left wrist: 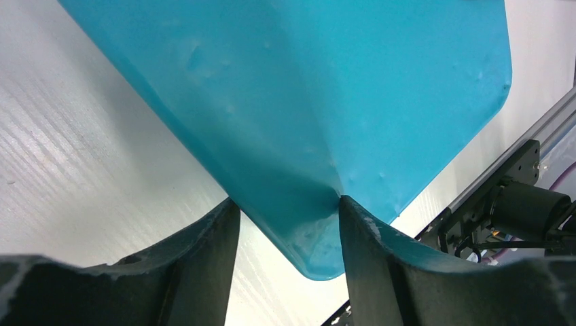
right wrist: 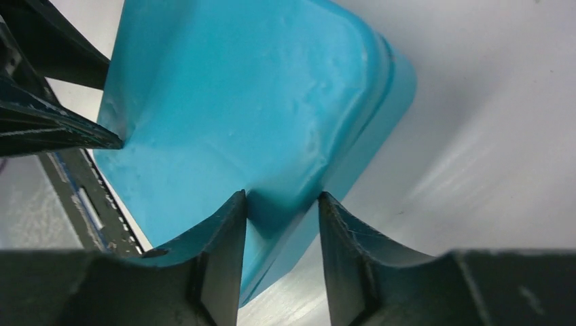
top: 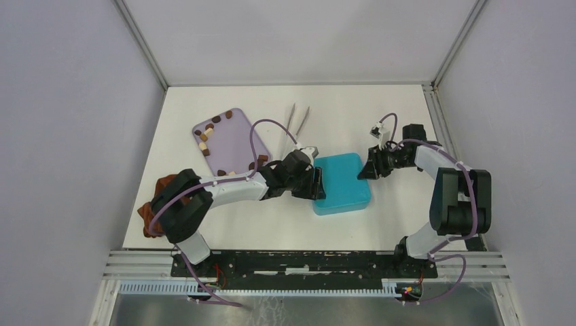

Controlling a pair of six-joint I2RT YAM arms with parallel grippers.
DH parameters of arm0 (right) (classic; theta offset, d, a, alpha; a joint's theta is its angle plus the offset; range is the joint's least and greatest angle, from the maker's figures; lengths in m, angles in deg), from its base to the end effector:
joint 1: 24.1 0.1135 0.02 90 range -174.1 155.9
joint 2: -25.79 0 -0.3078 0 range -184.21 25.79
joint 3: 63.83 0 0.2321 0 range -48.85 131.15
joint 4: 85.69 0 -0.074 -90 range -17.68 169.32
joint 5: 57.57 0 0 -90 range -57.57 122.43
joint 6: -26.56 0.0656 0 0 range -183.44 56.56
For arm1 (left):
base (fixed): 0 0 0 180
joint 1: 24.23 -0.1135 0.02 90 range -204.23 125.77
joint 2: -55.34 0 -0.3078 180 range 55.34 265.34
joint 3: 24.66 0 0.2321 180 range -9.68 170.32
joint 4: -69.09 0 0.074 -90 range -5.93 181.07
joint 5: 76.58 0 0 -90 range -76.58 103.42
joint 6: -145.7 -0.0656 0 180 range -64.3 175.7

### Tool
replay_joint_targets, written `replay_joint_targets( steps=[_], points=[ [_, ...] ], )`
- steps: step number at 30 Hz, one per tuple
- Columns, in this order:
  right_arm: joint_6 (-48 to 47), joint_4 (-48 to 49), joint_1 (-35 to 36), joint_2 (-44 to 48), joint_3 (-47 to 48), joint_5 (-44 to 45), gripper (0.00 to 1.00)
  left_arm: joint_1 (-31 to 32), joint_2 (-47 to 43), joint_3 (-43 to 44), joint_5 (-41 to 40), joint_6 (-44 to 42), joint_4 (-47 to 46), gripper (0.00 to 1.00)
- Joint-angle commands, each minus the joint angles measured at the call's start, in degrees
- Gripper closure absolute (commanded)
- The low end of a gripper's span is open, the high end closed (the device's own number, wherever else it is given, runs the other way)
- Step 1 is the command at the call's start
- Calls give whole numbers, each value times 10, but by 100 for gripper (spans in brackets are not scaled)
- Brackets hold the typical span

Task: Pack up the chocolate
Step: Close the box lid on the packing box.

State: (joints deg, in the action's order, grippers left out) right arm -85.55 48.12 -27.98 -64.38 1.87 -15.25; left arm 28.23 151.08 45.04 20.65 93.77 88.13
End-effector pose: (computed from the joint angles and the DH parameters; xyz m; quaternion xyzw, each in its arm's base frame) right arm 0.2740 0.0300 0.2137 -0.2099 0.8795 0.3537 0.2393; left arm 0.2113 -0.2885 0.2194 0.1394 0.9120 -0.3119 0.2270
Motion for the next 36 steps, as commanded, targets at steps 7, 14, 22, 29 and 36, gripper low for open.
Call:
replay_joint_targets(
  steps=[7,14,22,29,36],
  points=[
    [-57,-54,-32,-85,28,-10,61,-3,-78,18,-35,-14,-39,28],
    [-67,-71,-32,-107,52,-10,61,-7,-202,-56,-170,-10,5,39],
    [-75,-90,-31,-133,88,-6,62,-30,-202,-149,-147,19,-31,63],
    [-79,-102,-32,-146,111,1,62,-30,-101,-132,-91,27,-117,66],
    [-87,-109,-32,-159,130,6,62,-28,-18,-76,-45,22,-146,64]
  ],
)
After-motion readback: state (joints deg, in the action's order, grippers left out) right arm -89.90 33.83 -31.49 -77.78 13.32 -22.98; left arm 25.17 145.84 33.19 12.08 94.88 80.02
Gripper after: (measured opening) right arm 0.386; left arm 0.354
